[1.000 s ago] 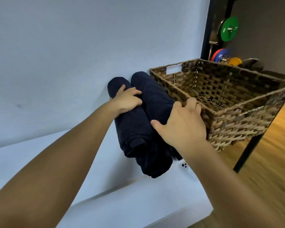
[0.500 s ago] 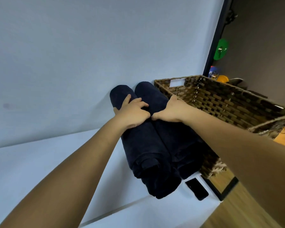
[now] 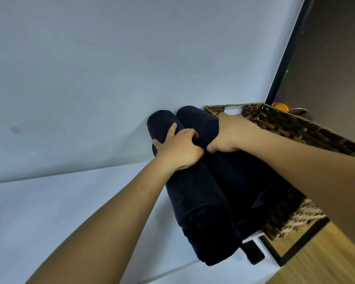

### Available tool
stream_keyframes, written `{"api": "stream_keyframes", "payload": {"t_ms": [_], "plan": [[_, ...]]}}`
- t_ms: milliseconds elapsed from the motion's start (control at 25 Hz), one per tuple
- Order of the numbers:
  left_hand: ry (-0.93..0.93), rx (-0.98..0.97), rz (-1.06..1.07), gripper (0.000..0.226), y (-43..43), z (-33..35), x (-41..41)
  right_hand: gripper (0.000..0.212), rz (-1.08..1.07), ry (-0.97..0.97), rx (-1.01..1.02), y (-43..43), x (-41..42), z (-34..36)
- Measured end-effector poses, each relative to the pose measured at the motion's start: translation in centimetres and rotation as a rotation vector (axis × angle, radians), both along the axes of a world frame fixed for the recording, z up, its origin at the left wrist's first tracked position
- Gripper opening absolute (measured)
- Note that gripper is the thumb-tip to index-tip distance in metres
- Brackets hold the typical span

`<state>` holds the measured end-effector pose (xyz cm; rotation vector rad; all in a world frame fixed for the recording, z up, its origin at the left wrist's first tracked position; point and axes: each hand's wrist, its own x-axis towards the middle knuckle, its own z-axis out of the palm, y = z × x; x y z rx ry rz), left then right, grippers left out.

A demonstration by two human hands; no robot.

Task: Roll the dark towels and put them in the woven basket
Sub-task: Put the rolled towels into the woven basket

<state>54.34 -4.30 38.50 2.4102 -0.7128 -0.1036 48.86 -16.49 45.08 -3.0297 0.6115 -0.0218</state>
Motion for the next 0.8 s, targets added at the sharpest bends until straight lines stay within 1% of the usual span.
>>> {"api": "stream_keyframes", "payload": {"t_ms": [80, 160, 280, 360, 440, 520, 640, 720, 800], "plan": [[-0.002, -0.013, 0.02, 0.038, -0.1, 0.0, -0.1, 0.072, 0.043, -0.004, -0.064, -0.4, -0.6, 1.6], [0.008, 0.004, 0.037, 0.044, -0.2, 0.1, -0.1, 0.071, 0.065, -0.026, -0.057, -1.2, -1.1, 3.6], [-0.004, 0.069, 0.053, 0.054, -0.5, 0.4, -0.1, 0.078, 0.109, -0.125, 0.035, -4.4, -2.2, 8.0], [-0.013, 0.099, 0.076, 0.052, -1.2, 0.6, -0.3, 0.078, 0.143, -0.192, 0.124, -7.9, -3.5, 10.3], [-0.037, 0.139, 0.104, 0.051, -2.3, 0.9, -0.6, 0.076, 0.141, -0.247, 0.243, -12.0, -4.8, 10.6], [-0.054, 0.174, 0.139, 0.053, -3.0, 1.3, -0.7, 0.07, 0.123, -0.271, 0.405, -15.8, -4.9, 8.8], [-0.041, 0.186, 0.195, 0.053, -4.0, 1.4, -0.8, 0.063, 0.066, -0.248, 0.732, -20.5, -4.3, 5.3], [-0.016, 0.19, 0.206, 0.054, -4.0, 1.2, -0.5, 0.053, 0.036, -0.191, 1.007, -22.4, -3.7, 3.4], [-0.003, 0.22, 0.207, 0.056, -3.8, 1.0, -0.1, 0.037, 0.043, -0.125, 1.315, -22.9, -3.2, 1.7]]}}
